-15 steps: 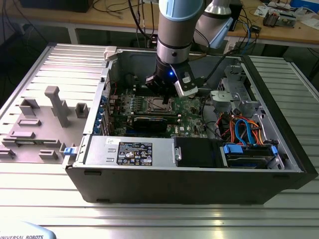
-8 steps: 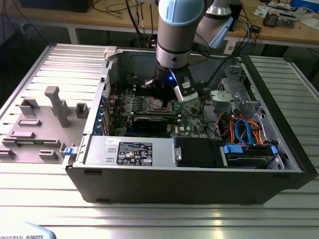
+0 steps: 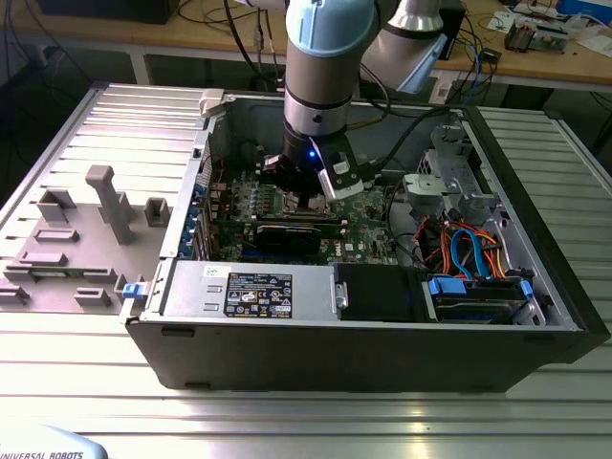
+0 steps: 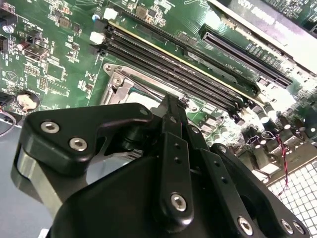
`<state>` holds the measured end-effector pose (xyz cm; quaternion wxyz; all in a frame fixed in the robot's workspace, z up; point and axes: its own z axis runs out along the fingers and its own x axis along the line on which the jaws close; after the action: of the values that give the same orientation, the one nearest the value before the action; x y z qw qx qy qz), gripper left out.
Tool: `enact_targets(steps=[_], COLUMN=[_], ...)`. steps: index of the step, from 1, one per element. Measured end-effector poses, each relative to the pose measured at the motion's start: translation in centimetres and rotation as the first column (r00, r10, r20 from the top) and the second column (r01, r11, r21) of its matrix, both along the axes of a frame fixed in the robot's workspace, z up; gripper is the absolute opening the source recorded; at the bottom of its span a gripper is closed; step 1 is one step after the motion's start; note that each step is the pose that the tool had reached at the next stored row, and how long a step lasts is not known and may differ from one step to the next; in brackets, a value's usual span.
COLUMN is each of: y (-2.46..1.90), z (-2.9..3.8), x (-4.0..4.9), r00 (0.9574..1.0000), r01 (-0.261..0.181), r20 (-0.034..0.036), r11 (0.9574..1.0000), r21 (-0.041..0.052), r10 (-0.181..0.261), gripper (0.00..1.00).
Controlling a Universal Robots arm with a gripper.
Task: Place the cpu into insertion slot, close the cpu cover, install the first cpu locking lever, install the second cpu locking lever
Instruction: 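Install the second cpu locking lever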
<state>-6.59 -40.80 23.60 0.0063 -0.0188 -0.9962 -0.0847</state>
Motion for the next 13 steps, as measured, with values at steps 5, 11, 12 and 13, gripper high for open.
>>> enact_targets(steps=[5,11,12,13], y=[0.00,-0.06,-0.12,-0.17], z=[-0.05,-0.09,-0.13,-0.17], x=[0.00,0.03,0.03,0.02], r00=[1.0000,1.0000,1.0000,1.0000], r01=[0.000,0.000,0.000,0.000], r20=[0.0000,-0.0018,-0.0033,-0.0054], r11=[1.0000,1.0000,1.0000,1.0000], r21=[0.0015,0.0035,0.0033,0.0033], r10=[0.000,0.000,0.000,0.000], gripper=[0.11,0.11,0.11,0.11])
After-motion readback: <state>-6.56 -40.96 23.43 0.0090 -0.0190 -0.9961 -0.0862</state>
